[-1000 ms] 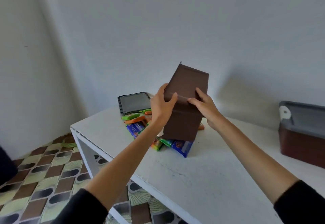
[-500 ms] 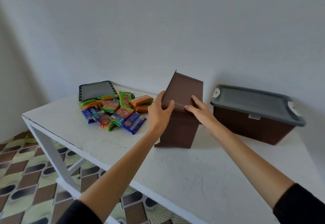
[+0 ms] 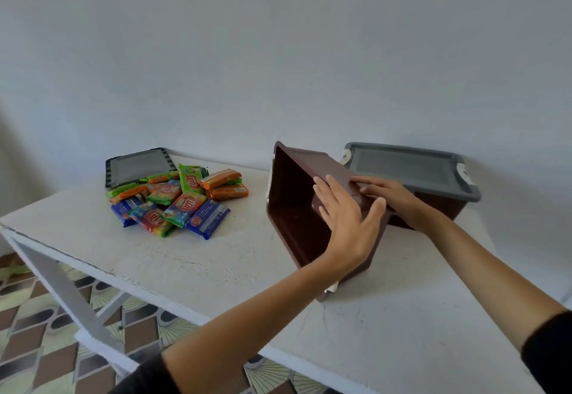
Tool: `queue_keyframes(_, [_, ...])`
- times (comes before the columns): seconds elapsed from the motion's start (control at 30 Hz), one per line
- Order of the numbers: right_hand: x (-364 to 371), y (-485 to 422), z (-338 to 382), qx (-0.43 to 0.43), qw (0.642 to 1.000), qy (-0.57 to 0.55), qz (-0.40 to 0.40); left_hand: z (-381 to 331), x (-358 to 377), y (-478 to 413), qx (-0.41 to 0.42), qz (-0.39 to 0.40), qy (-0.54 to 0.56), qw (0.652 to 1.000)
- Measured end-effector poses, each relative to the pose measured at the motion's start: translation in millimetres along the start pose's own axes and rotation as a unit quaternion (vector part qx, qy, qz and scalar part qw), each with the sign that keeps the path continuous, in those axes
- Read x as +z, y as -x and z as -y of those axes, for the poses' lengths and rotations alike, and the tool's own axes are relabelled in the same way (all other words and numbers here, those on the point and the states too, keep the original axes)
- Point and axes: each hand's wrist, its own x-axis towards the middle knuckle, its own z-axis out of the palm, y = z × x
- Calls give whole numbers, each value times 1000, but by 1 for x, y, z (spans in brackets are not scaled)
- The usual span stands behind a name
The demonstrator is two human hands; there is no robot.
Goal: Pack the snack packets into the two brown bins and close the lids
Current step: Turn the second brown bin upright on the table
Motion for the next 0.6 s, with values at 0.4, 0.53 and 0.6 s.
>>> queue_keyframes(0.4, [7, 21, 23, -51, 995, 72, -41, 64, -60, -65, 146, -74, -140, 977])
queue_keyframes(0.53, [18, 34, 28, -79, 992, 99, 14, 93, -92, -115, 175, -31, -254, 951])
queue_keyframes(0.6, [17, 33, 22, -87, 985, 149, 30, 101, -94, -124, 200, -33, -278, 939])
